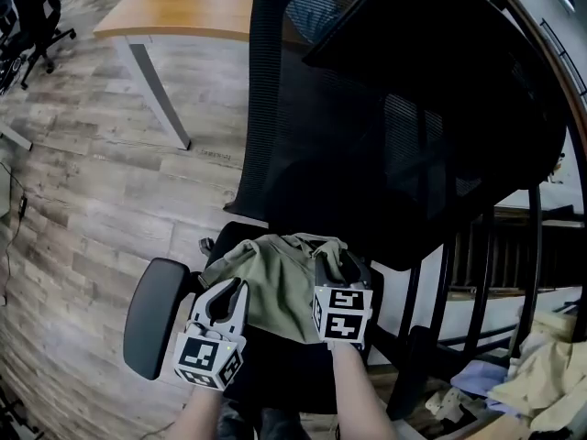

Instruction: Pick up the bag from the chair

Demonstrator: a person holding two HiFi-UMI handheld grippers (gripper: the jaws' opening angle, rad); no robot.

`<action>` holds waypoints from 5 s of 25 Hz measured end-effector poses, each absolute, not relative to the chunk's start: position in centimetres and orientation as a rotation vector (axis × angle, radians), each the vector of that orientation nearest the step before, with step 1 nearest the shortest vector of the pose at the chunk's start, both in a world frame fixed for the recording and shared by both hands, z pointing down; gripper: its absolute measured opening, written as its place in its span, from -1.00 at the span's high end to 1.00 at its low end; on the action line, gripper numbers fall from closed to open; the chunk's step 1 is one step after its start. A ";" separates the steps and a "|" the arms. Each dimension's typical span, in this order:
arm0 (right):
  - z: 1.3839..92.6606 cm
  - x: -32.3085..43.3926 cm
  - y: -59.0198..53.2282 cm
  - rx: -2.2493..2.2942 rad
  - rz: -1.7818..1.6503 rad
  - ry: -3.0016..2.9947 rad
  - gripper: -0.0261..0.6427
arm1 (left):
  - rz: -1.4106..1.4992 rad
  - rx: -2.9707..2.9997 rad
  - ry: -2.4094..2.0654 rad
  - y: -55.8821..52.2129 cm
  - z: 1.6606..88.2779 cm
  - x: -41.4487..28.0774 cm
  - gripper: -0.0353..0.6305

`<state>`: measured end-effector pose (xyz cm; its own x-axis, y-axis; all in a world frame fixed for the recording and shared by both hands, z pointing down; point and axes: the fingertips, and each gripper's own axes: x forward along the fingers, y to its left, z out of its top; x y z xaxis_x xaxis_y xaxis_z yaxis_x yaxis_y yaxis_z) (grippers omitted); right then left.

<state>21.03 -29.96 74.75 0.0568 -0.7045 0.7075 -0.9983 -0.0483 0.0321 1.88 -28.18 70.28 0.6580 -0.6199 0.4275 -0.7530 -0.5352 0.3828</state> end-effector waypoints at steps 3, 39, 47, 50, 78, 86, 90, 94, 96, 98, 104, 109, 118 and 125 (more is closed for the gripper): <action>75.7 21.5 -30.4 1.797 0.770 -1.654 0.38 | 0.325 2.325 -1.068 -28.6 70.4 2.0 0.80; 72.8 19.7 -26.6 1.768 0.741 -1.974 0.62 | 0.678 1.720 -0.648 -31.8 78.9 7.0 0.24; 71.9 19.9 -25.4 1.875 0.902 -2.019 0.63 | 0.669 1.865 -0.684 -31.4 77.5 7.1 0.79; 71.0 20.2 -25.4 1.921 0.954 -2.045 0.63 | 0.615 1.918 -0.679 -31.2 76.1 7.3 0.81; 59.5 21.8 -20.5 2.084 0.983 -2.263 0.65 | 0.366 2.271 -0.827 -27.8 63.3 5.0 0.82; 55.5 21.9 -19.0 2.076 0.954 -2.348 0.65 | 0.349 2.361 -0.851 -26.7 59.1 4.7 0.82; 53.6 21.9 -18.2 2.081 0.968 -2.372 0.65 | 0.347 2.377 -0.860 -26.3 57.0 4.5 0.82; 51.4 21.9 -17.9 2.082 0.952 -2.402 0.65 | 0.341 2.394 -0.864 -26.3 54.8 4.7 0.82; 50.1 21.9 -17.7 2.078 0.937 -2.418 0.65 | 0.337 2.404 -0.864 -26.1 53.7 4.7 0.82; 48.9 22.0 -17.4 2.077 0.921 -2.433 0.65 | 0.329 2.417 -0.867 -25.9 52.5 4.7 0.82; 45.9 22.8 -16.8 2.097 0.897 -2.469 0.65 | 0.289 2.440 -0.883 -25.5 49.5 4.7 0.82; 43.0 23.0 -16.5 2.109 0.871 -2.509 0.65 | 0.265 2.463 -0.889 -25.2 46.8 4.4 0.82; 38.1 23.0 -16.0 2.121 0.802 -2.583 0.65 | 0.213 2.514 -0.923 -24.9 41.9 3.8 0.82; 35.1 22.4 -16.3 2.113 0.774 -2.618 0.65 | 0.207 2.541 -0.958 -25.0 38.9 2.9 0.82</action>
